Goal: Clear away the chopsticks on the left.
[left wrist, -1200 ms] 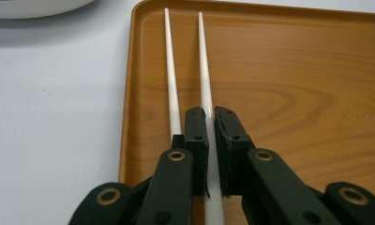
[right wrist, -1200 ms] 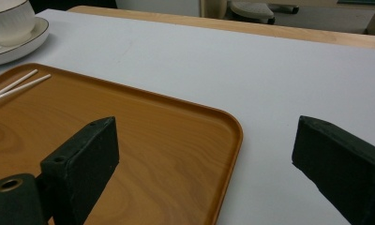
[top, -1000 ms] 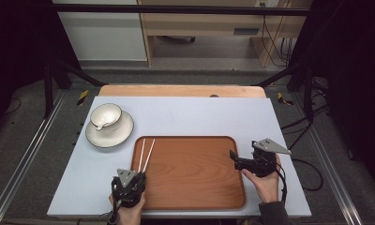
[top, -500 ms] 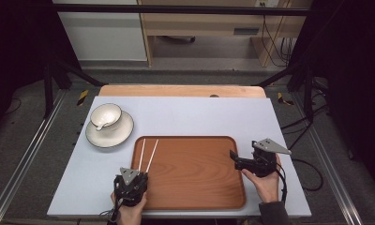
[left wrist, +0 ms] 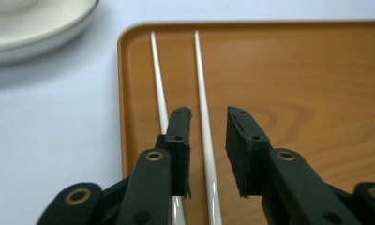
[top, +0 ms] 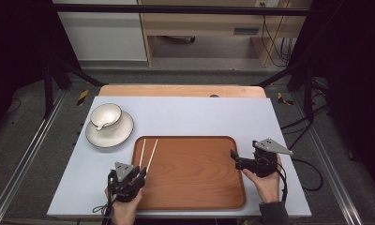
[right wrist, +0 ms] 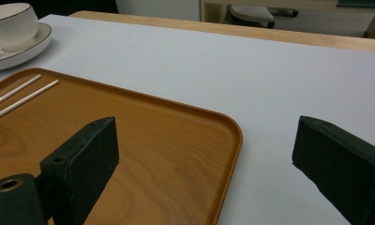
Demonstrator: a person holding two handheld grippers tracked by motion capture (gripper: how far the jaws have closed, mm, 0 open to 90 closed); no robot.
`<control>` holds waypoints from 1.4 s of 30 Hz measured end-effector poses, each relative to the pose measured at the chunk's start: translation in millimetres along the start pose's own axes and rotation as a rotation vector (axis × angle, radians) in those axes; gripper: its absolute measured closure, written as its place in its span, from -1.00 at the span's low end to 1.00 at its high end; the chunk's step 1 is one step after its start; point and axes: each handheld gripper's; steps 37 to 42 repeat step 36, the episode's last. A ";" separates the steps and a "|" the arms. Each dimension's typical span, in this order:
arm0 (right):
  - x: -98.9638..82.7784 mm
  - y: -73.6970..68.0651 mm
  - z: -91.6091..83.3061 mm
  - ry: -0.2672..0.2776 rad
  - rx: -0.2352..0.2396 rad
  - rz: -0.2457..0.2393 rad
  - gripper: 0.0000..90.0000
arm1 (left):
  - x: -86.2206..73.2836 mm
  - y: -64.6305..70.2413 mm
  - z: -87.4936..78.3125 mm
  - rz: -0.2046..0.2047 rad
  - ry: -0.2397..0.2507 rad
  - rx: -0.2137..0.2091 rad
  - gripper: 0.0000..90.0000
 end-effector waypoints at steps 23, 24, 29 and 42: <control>-0.7 6.7 -6.5 0.015 -0.017 0.024 -0.84 | 51.0 -65.4 -25.3 0.247 0.054 -0.192 -0.22; -1.0 7.1 -7.0 0.012 -0.018 0.025 -0.84 | 48.2 -71.0 -24.6 0.222 0.058 -0.194 -0.23; -3.7 10.8 -7.7 0.008 -0.030 0.031 -0.84 | 38.7 -89.5 -21.1 0.203 0.037 -0.171 -0.27; -8.0 14.4 -5.9 -0.007 -0.037 0.041 -0.84 | 28.2 -106.7 -18.3 0.200 0.017 -0.158 -0.35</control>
Point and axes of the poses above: each handheld gripper's, and its own axes: z roughly forward along the jaws, x roughly out of its top, y roughly to its right, and after that the axes turned 6 degrees about -z, right-handed
